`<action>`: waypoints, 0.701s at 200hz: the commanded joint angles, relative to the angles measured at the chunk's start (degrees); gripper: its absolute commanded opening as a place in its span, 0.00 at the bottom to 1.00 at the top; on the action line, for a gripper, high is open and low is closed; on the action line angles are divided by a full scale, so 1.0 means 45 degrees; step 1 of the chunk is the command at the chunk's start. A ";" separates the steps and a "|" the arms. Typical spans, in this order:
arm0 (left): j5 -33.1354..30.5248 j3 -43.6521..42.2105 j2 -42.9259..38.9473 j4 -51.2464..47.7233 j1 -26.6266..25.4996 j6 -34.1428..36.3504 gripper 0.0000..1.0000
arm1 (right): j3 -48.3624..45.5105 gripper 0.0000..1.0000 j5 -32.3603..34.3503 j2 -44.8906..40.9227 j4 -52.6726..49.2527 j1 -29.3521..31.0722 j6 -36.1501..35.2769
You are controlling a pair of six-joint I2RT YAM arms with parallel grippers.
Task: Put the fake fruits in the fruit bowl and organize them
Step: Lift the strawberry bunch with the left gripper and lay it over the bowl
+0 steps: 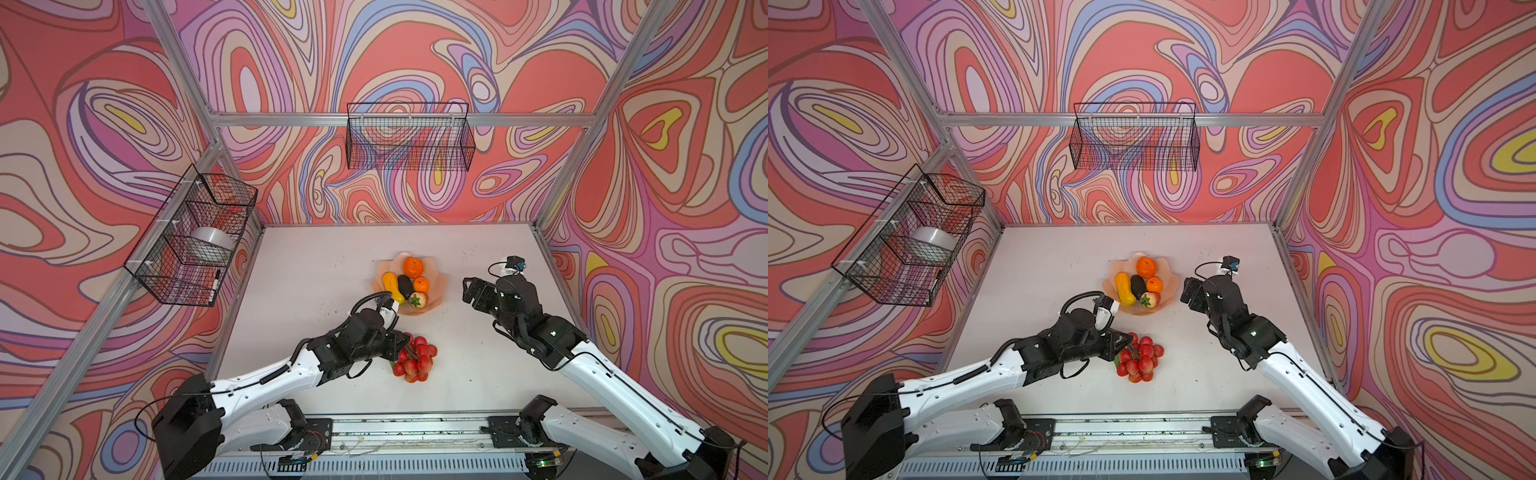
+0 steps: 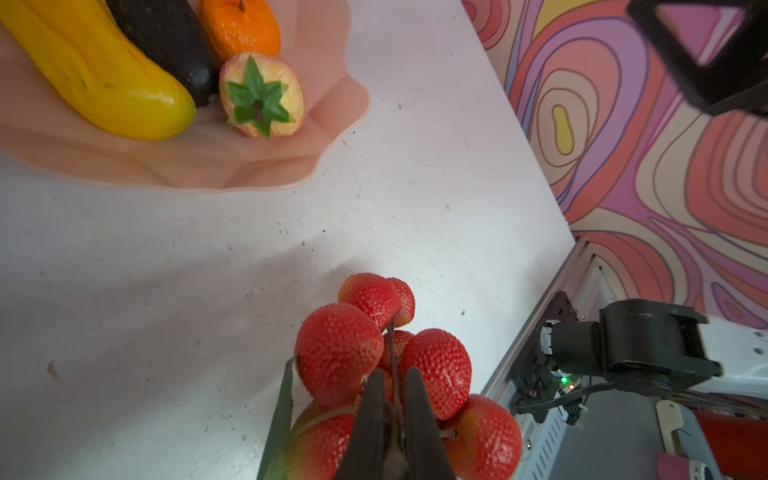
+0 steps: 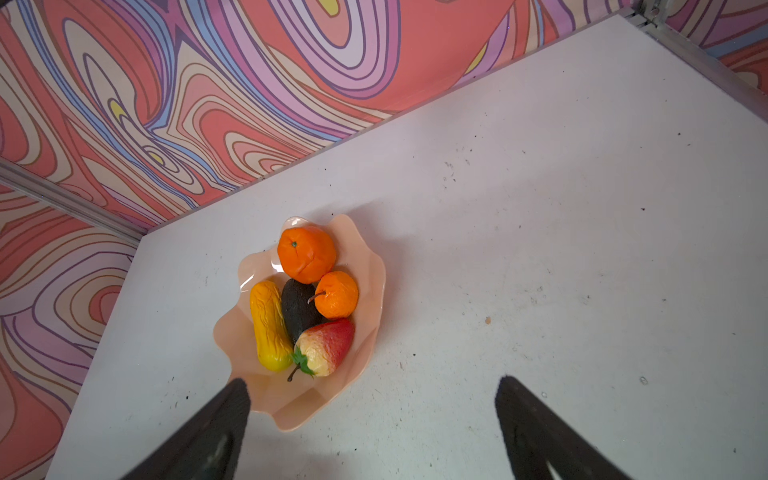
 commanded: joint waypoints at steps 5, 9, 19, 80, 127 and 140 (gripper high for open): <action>0.0173 0.1314 -0.0787 -0.0501 0.0536 0.0128 0.00 | -0.0483 0.98 0.0055 -0.0378 0.0699 -0.0028 -0.0154; 0.0358 0.1471 -0.0785 -0.0526 0.0708 0.0170 0.00 | -0.0513 0.98 0.0069 -0.0419 0.0709 -0.0021 -0.0131; 0.0921 0.1901 -0.0699 -0.0421 0.1150 0.0266 0.00 | -0.0595 0.98 0.0069 -0.0488 0.0729 -0.0012 -0.0106; 0.3435 0.4014 0.2453 0.2171 0.3399 0.0628 0.00 | -0.0821 0.98 0.0778 -0.1705 0.0093 -0.0028 0.0063; 0.5384 0.4754 0.5968 0.6907 0.4810 -0.1428 0.00 | -0.0459 0.98 0.1215 -0.2429 -0.1037 -0.0028 -0.0109; 0.5300 0.5090 0.6640 0.6660 0.4877 -0.1153 0.00 | -0.0464 0.98 0.1235 -0.2631 -0.1201 -0.0028 -0.0105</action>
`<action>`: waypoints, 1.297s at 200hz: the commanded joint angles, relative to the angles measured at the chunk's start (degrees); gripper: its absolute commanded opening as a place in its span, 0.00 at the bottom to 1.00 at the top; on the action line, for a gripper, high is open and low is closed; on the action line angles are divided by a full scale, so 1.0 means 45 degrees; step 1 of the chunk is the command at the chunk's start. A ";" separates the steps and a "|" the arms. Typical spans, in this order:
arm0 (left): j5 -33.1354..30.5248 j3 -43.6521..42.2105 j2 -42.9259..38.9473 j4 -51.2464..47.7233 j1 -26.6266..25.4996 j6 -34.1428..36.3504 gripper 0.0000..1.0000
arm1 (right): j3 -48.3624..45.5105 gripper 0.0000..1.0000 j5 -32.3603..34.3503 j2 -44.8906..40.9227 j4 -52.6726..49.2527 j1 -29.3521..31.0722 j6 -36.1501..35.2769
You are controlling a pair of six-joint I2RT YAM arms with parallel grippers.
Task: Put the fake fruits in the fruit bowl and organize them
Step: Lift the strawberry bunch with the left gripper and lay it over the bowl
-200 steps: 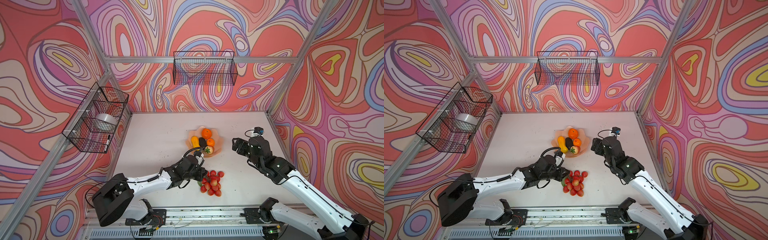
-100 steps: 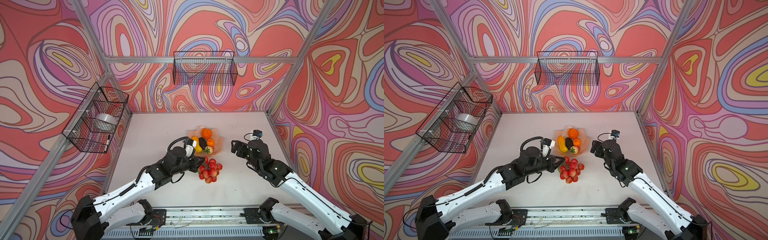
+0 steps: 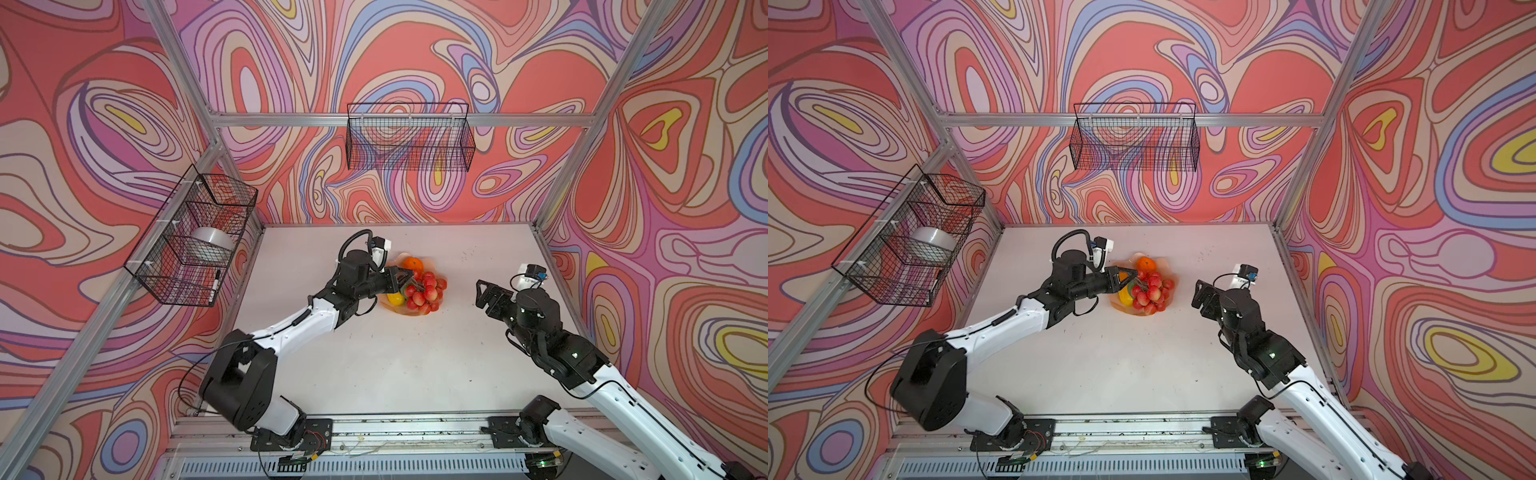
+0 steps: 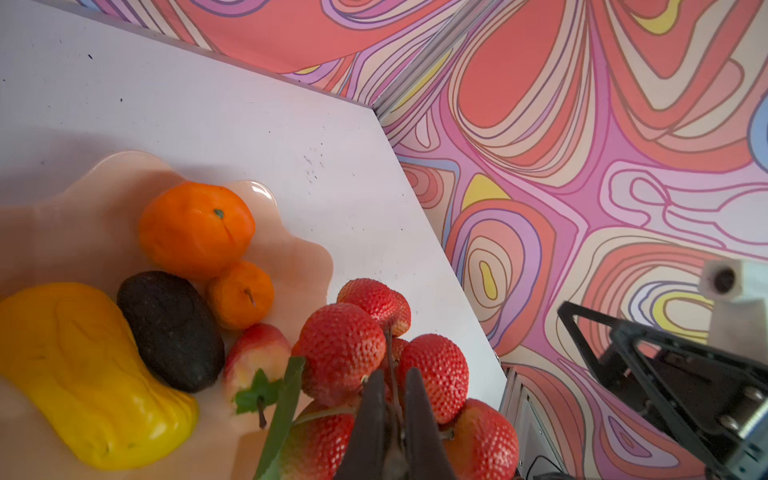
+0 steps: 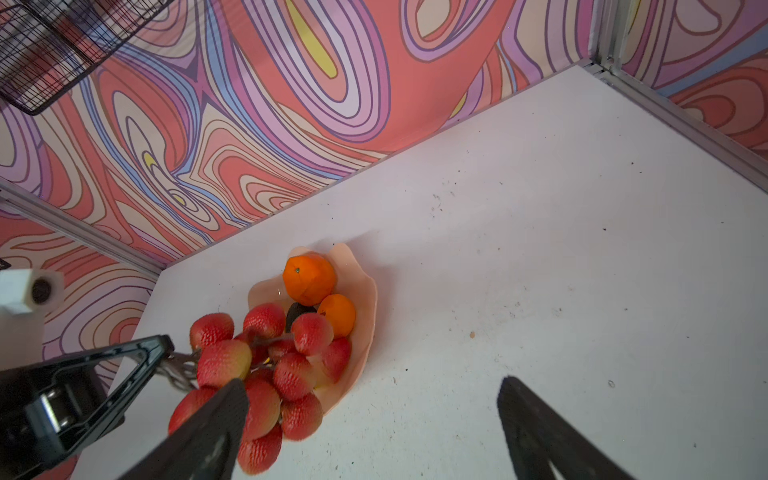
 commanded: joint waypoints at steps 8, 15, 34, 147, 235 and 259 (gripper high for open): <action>0.0892 0.0954 0.1207 0.1855 0.0229 -0.0280 0.00 | 0.0197 0.98 0.0398 -0.0425 -0.0890 -0.0028 -0.0088; 0.0794 0.0986 0.1371 0.1724 0.0264 -0.0118 0.00 | 0.0184 0.98 0.0448 -0.0524 -0.0963 -0.0028 -0.0084; 0.0507 0.0875 0.1661 0.1499 0.0465 0.0003 0.00 | 0.0184 0.98 0.0540 -0.0680 -0.1151 -0.0029 -0.0061; -0.0403 0.0498 0.2099 0.0063 0.0875 0.0484 0.32 | 0.0267 0.98 0.0433 0.0017 -0.0718 -0.0028 -0.0242; -0.1433 0.0311 0.0601 -0.1254 0.0914 0.1449 1.00 | 0.0436 0.98 0.0863 -0.0064 -0.0985 -0.0028 -0.0505; -0.3505 0.0120 -0.0919 -0.2381 0.0903 0.2563 1.00 | 0.0612 0.98 0.1154 0.0144 -0.0810 -0.0028 -0.0950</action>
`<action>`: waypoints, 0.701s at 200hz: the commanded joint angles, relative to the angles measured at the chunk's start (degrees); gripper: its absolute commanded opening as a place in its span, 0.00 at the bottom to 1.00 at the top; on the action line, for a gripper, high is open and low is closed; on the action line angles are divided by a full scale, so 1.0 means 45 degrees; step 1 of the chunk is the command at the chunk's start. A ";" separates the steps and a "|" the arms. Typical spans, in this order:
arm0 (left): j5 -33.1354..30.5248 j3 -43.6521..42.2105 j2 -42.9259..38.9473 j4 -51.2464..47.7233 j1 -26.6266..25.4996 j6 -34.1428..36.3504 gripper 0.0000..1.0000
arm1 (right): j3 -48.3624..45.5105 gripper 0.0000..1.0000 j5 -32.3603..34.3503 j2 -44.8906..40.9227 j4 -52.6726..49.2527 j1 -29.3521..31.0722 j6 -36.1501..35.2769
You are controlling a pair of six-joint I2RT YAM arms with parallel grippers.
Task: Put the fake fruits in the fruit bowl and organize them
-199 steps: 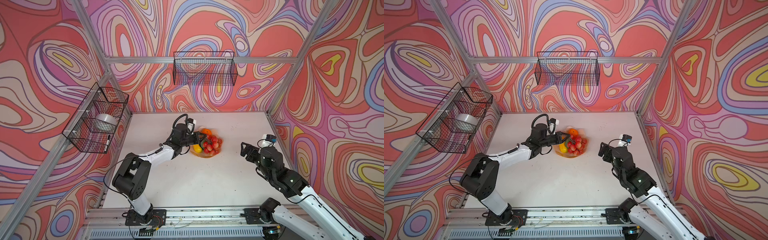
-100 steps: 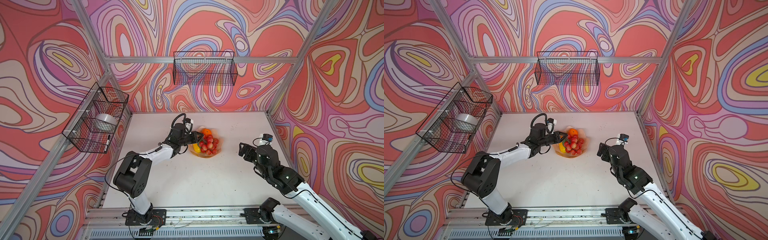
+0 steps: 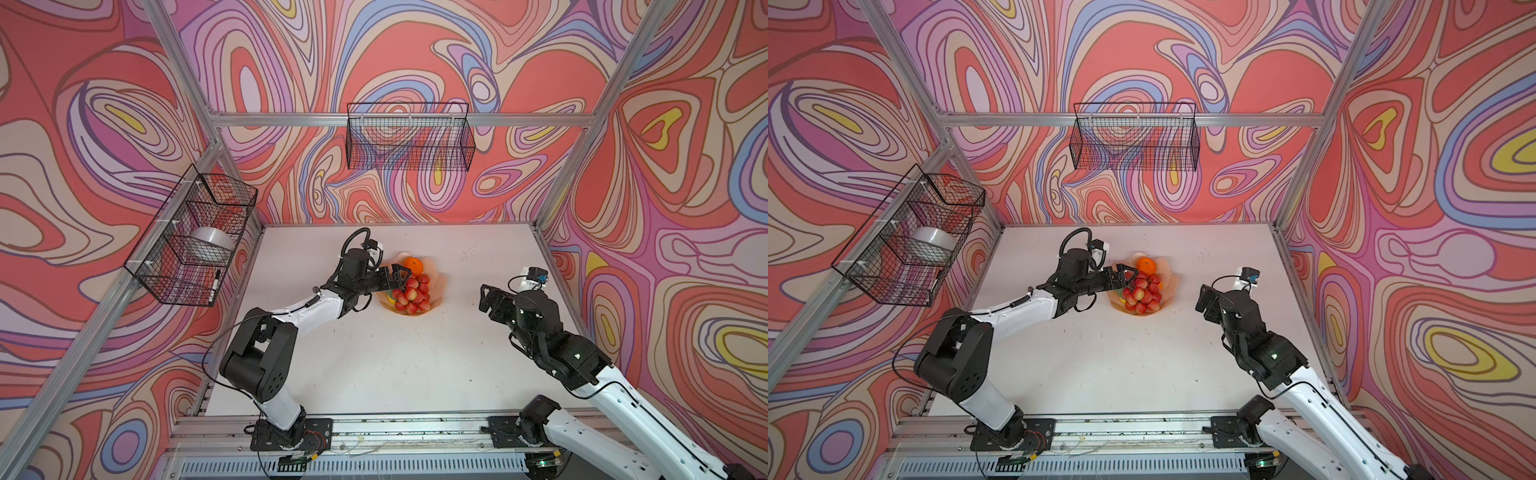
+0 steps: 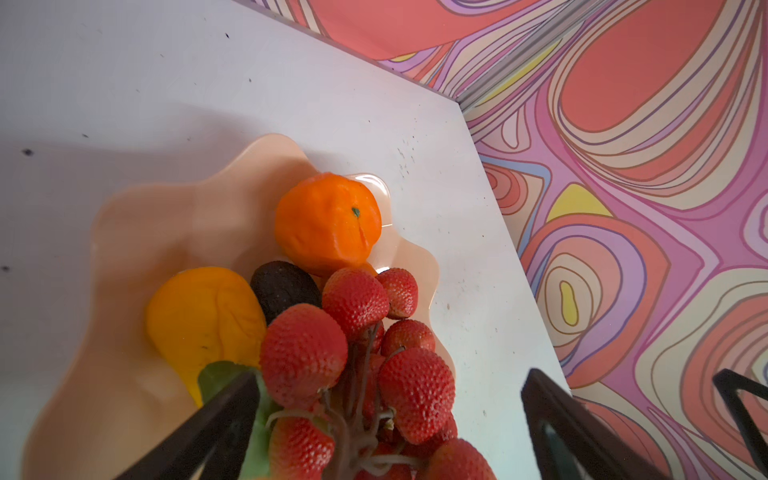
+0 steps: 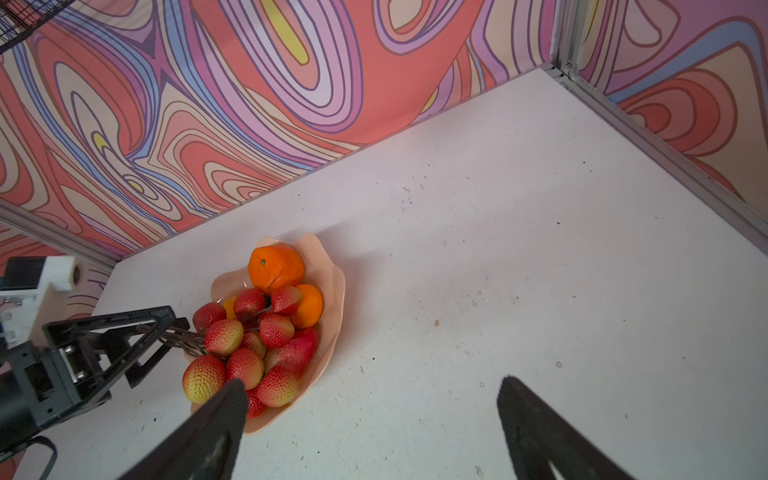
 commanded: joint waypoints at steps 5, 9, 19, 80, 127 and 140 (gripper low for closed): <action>-0.2689 -0.0263 -0.2240 -0.1192 0.0078 0.1587 1.00 | 0.0414 0.98 0.0571 0.0184 0.0224 -0.0028 -0.0788; -0.3149 -0.0442 -0.2568 -0.1243 0.0074 0.1779 1.00 | 0.0413 0.98 0.0654 0.0227 0.0329 -0.0028 -0.0902; -0.4245 -0.0898 -0.3498 -0.1201 0.0078 0.2268 1.00 | 0.0384 0.98 0.0802 0.0389 0.0742 -0.0028 -0.1386; -1.0255 -0.4459 -0.7745 0.0183 0.0449 0.6016 1.00 | -0.0702 0.98 -0.0147 0.2881 0.5136 -0.2200 -0.5003; -0.9029 -0.5392 -0.7768 0.0494 0.3000 0.5786 1.00 | -0.3499 0.98 -0.2278 0.5639 1.0945 -0.6294 -0.5620; -0.8833 -0.5401 -0.7100 0.0233 0.3838 0.5965 1.00 | -0.4114 0.99 -0.2334 0.6499 1.2577 -0.6797 -0.5763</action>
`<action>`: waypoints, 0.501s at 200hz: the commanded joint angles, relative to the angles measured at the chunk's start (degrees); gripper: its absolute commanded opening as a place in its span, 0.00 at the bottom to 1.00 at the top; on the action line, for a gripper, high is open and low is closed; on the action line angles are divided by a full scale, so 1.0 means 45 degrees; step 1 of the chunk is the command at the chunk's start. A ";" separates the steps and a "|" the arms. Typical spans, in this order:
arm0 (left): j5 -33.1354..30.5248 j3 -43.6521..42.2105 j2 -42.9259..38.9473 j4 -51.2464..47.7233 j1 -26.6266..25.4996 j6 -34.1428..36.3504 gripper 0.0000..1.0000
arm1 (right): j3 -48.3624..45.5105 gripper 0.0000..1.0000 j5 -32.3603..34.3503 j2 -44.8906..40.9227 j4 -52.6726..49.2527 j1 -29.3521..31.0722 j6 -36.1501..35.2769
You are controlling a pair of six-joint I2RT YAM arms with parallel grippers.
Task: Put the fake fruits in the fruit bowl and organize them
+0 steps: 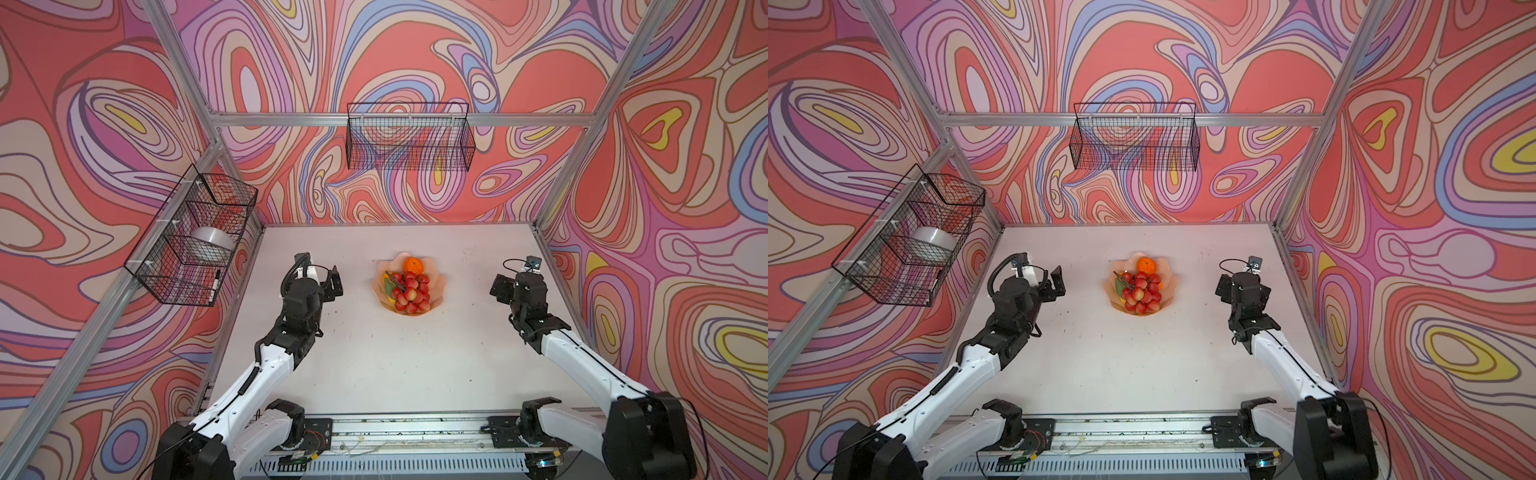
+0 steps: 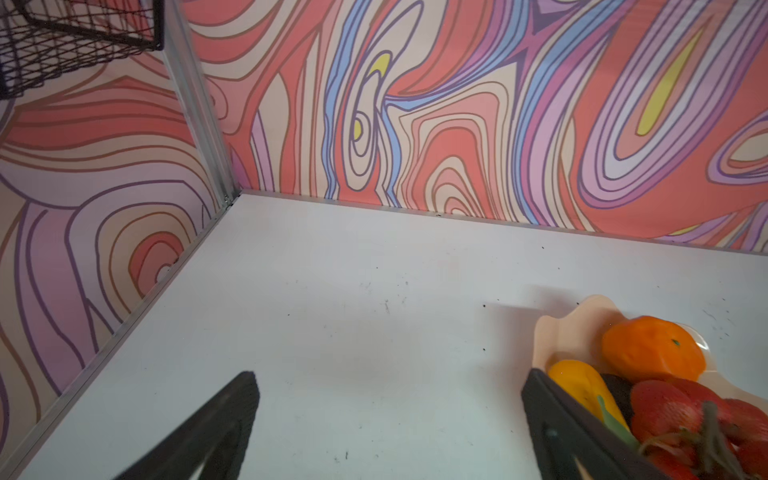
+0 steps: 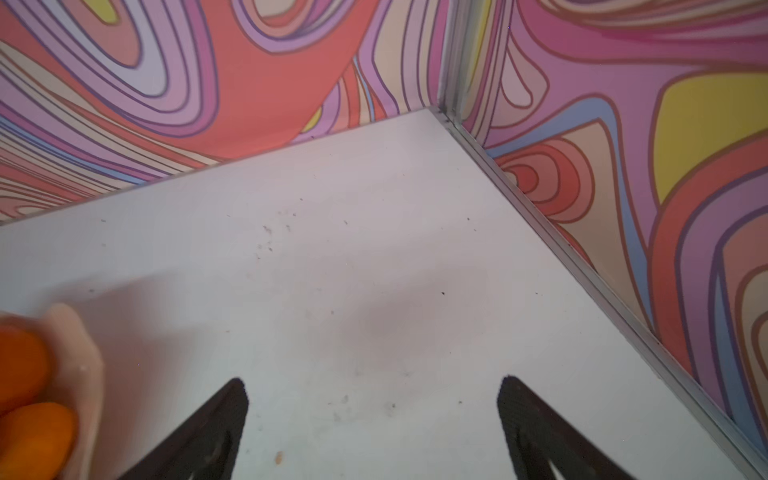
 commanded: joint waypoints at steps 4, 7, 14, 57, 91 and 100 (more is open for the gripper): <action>0.0383 -0.0252 0.0999 0.0272 0.1478 0.0794 1.00 | -0.1176 0.99 -0.0749 0.1314 0.4694 -0.0835 -0.0928; 0.0314 -0.0272 0.1197 0.0322 0.1601 0.1010 1.00 | -0.1350 0.98 -0.0699 0.1508 0.5196 -0.0855 -0.1014; 0.0263 -0.0359 0.1660 0.0518 0.1884 0.1431 1.00 | -0.1653 0.99 -0.0757 0.2056 0.6242 -0.0900 -0.1182; 0.1283 -0.1524 0.4818 0.3530 0.2436 0.1359 1.00 | -0.1976 0.98 -0.1050 0.4641 1.0482 -0.0961 -0.1822; 0.1042 -0.2529 0.6340 0.7725 0.2389 0.2539 1.00 | -0.2535 0.98 -0.2254 0.5993 1.2657 -0.1100 -0.2105; 0.1155 -0.2477 0.6546 0.7918 0.2480 0.2538 1.00 | -0.2648 0.98 -0.2249 0.6552 1.3352 -0.1100 -0.2117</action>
